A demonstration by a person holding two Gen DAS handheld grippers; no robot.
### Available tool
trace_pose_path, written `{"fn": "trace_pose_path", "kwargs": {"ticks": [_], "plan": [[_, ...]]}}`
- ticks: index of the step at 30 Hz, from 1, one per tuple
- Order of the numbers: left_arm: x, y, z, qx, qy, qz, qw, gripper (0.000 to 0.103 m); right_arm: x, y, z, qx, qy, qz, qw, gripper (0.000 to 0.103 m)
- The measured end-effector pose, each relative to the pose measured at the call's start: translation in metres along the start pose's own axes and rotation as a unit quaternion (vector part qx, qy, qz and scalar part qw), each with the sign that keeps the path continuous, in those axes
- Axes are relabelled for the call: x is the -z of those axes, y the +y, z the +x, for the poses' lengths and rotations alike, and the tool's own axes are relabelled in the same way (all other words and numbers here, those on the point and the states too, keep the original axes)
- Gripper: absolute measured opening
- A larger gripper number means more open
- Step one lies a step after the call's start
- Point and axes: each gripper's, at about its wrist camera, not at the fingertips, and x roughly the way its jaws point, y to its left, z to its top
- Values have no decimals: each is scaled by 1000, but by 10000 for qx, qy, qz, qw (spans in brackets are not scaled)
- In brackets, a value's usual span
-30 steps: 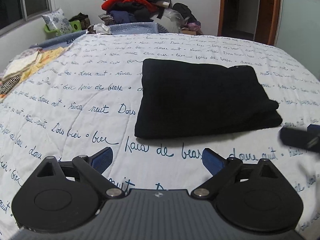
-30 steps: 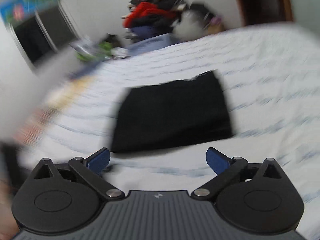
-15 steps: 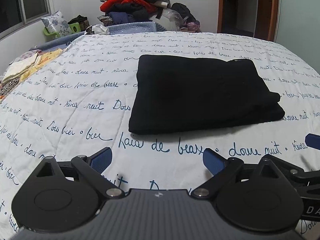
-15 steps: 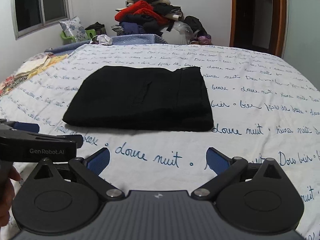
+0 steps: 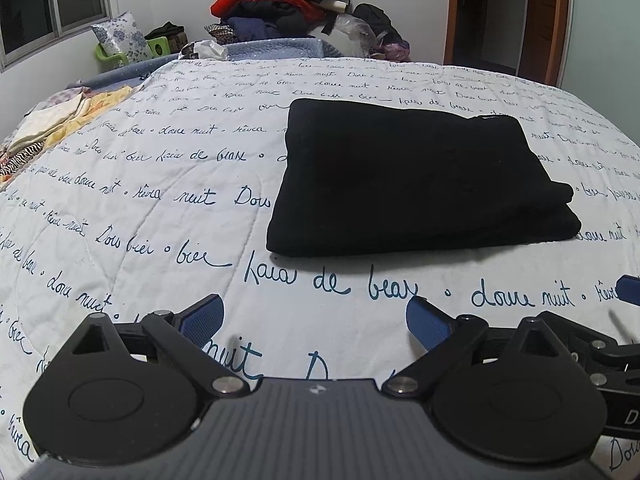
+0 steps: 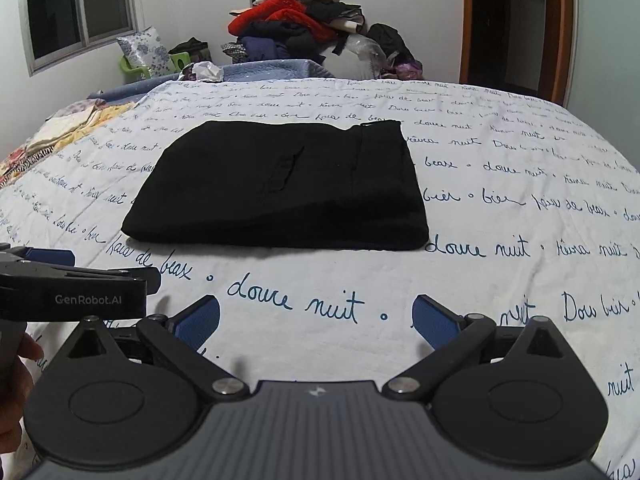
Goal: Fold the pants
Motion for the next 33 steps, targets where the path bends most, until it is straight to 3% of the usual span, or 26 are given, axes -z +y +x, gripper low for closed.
{"fn": "trace_pose_path", "kwargs": {"ticks": [33], "plan": [[4,1,15,-74,96,-91,9999,98,-1,-1,10,-63,22,-74,10000,103]]}}
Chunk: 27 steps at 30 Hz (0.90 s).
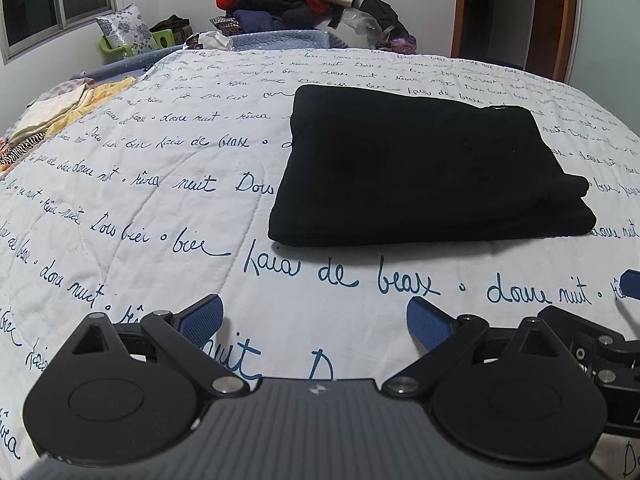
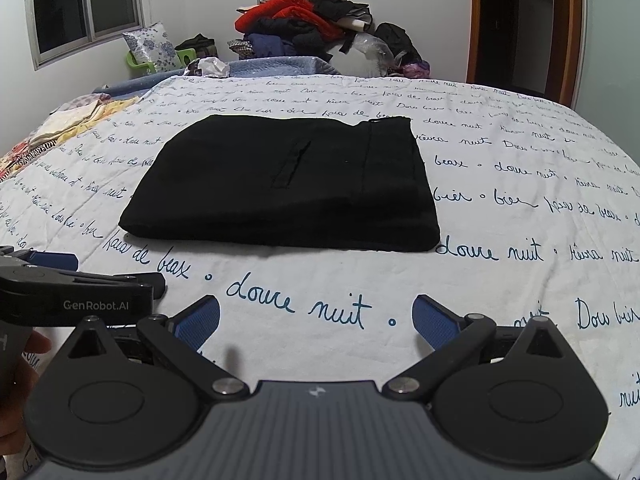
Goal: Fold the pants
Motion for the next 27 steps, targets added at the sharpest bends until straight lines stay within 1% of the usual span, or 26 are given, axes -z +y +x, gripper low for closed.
{"fn": "trace_pose_path", "kwargs": {"ticks": [7,27], "plan": [[0,0,3,43,86,-2,10000,98,-1,-1,2,2,7,41,10000,103],[1,4,5,87,118,-106,9998,101,-3,0,9,94,106,4,9999,103]]}}
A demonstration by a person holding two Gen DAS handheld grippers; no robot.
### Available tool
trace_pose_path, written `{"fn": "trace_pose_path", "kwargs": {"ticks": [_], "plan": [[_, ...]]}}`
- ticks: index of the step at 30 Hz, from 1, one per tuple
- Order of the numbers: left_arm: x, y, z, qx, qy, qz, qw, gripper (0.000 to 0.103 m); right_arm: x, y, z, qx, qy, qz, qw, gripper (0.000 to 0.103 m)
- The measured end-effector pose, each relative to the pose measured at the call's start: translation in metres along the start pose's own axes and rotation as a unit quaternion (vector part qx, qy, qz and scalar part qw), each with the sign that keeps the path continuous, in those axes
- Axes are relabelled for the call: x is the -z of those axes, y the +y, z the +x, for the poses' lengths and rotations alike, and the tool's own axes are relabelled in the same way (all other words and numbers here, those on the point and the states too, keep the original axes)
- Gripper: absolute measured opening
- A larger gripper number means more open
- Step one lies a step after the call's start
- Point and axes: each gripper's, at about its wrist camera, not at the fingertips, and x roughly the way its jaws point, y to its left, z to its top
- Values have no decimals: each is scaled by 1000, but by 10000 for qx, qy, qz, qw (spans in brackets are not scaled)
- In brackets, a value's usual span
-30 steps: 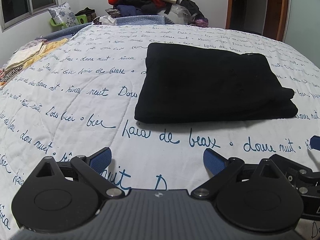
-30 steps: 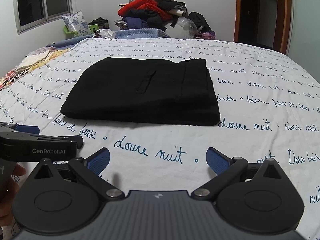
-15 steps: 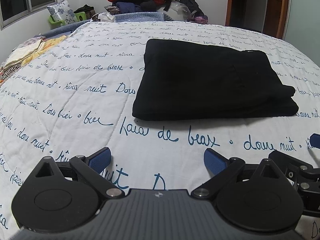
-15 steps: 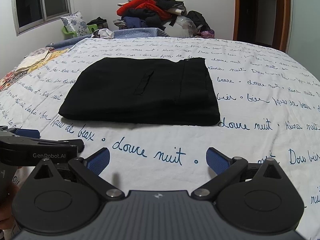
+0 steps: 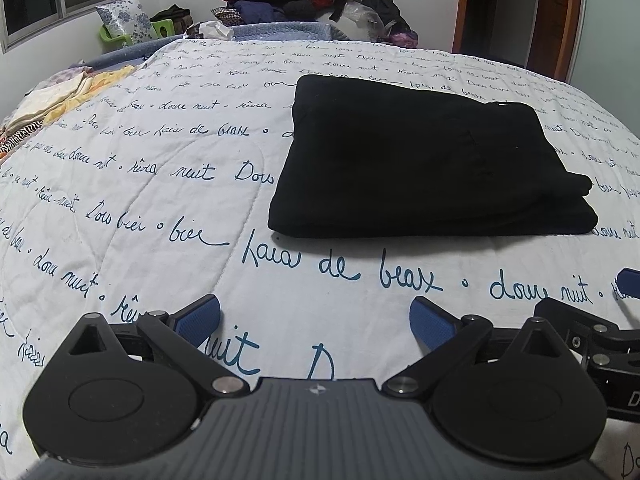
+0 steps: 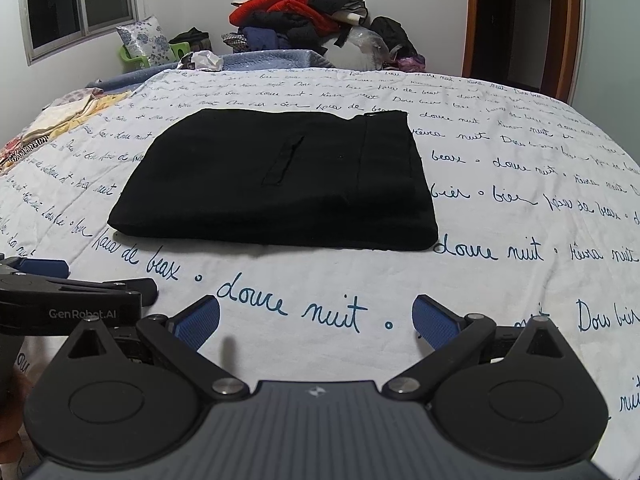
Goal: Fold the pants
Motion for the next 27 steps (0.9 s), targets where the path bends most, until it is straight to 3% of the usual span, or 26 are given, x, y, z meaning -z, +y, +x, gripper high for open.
{"fn": "trace_pose_path", "kwargs": {"ticks": [27], "plan": [[0,1,0,41,128,-71,9999,102,3,1,2,-72,102,11,9999,103]]}}
